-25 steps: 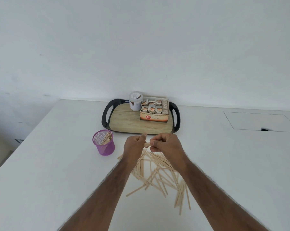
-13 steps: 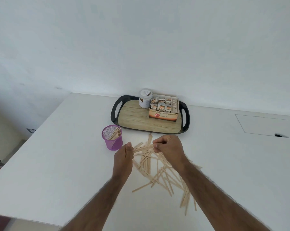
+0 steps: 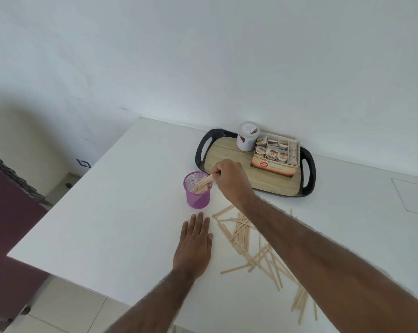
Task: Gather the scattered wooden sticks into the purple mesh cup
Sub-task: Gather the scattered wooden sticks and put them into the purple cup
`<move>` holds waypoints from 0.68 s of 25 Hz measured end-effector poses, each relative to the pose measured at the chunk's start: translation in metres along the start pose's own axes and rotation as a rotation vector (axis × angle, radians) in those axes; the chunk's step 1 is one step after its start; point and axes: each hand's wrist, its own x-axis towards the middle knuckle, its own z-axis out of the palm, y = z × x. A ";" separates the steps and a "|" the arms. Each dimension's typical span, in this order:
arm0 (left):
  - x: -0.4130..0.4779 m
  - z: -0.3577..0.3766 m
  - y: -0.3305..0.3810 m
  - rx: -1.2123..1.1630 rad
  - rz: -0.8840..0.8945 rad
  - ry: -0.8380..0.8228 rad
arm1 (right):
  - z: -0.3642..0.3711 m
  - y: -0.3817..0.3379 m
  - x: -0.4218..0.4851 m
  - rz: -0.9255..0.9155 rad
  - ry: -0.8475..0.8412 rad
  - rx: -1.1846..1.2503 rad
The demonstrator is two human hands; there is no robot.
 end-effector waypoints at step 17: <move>0.003 0.006 -0.004 0.005 -0.014 -0.013 | 0.016 0.018 0.010 -0.150 -0.090 -0.220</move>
